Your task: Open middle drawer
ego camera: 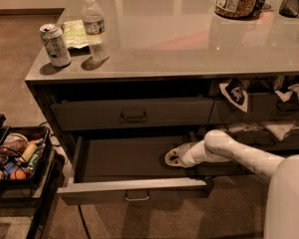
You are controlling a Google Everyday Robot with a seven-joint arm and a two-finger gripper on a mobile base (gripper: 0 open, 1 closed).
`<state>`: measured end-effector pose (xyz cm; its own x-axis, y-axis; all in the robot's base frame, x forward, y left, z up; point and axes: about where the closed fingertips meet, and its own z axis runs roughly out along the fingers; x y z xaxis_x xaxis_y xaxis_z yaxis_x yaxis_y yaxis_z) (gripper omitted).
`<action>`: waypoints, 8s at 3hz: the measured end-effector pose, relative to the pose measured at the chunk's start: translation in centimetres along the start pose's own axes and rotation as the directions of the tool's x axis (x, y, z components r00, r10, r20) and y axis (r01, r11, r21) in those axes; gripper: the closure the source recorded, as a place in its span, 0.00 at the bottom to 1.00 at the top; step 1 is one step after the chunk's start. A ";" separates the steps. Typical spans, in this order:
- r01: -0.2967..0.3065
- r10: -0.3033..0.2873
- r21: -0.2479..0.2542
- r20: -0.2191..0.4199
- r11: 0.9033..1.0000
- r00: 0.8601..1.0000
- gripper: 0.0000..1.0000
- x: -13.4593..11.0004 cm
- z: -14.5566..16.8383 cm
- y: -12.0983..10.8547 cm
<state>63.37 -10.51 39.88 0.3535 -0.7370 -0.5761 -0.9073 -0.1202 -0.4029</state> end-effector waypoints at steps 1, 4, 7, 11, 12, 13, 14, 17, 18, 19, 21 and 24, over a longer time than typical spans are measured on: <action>0.001 -0.001 -0.014 0.006 1.000 1.000 1.00 -0.1 0.3 0.2; -0.057 0.066 -0.123 0.065 0.991 0.996 1.00 -3.0 -0.7 4.9; -0.180 0.193 -0.174 0.066 0.968 0.979 1.00 -4.4 -0.1 8.8; -0.351 0.387 -0.369 0.026 0.861 0.922 1.00 -7.1 -1.7 14.9; -0.379 0.428 -0.409 0.031 0.830 0.903 1.00 -7.6 -1.2 16.4; -0.381 0.431 -0.411 0.031 0.828 0.902 1.00 -7.6 -1.2 16.5; -0.365 0.404 -0.358 0.037 0.859 0.914 1.00 -6.8 -0.7 15.3; -0.250 0.250 0.059 0.006 0.966 0.968 1.00 1.4 -4.0 2.6; -0.238 0.251 0.140 -0.084 0.961 0.964 1.00 3.1 -8.4 0.7; -0.257 0.296 0.208 -0.185 0.944 0.937 1.00 3.8 -13.7 1.0; -0.301 0.368 0.257 -0.276 0.918 0.888 0.77 2.9 -18.7 4.4; -0.301 0.368 0.257 -0.276 0.918 0.888 0.08 2.9 -18.7 4.4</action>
Offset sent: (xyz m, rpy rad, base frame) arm -0.0292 -0.0010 0.0103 0.0106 0.1321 0.1175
